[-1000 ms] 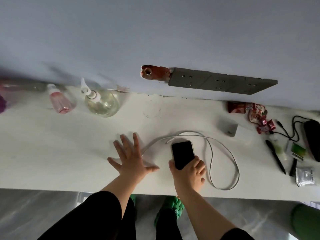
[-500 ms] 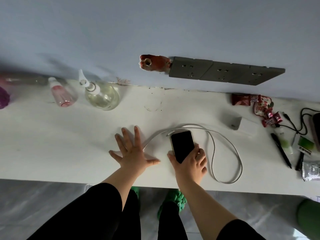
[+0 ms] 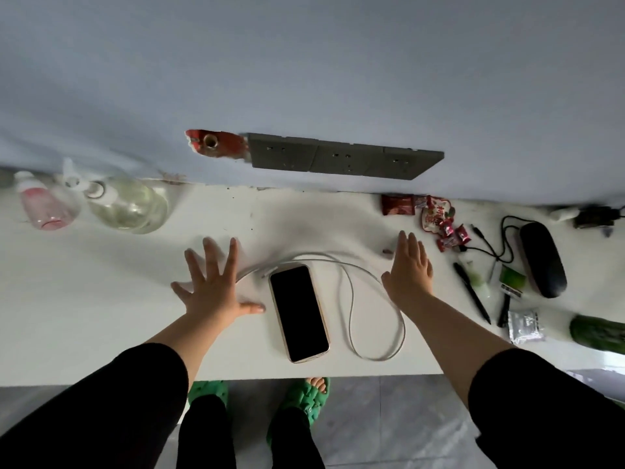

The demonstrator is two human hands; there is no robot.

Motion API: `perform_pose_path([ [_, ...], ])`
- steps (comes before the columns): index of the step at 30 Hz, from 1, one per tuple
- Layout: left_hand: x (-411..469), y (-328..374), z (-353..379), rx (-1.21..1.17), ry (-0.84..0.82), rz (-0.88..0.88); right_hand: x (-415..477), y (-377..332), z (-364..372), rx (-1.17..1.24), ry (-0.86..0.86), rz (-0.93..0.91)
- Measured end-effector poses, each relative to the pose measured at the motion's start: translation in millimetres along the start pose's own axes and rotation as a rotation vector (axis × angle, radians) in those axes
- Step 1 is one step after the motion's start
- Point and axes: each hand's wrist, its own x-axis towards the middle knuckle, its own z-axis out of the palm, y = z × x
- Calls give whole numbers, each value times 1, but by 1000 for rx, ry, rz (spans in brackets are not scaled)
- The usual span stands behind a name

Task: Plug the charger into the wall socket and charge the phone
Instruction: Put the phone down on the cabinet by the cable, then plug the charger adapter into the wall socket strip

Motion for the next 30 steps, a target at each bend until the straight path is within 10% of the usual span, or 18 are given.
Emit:
perform_pose_path([
  [12, 2, -1, 6, 48, 65, 4, 19, 13, -12, -163, 157, -120],
  [22, -1, -2, -5, 28, -3, -3, -61, -111, -24, 1143, -546, 99],
  [30, 4, -7, -6, 18, -36, -8, -48, -165, -61, 1359, -546, 17],
])
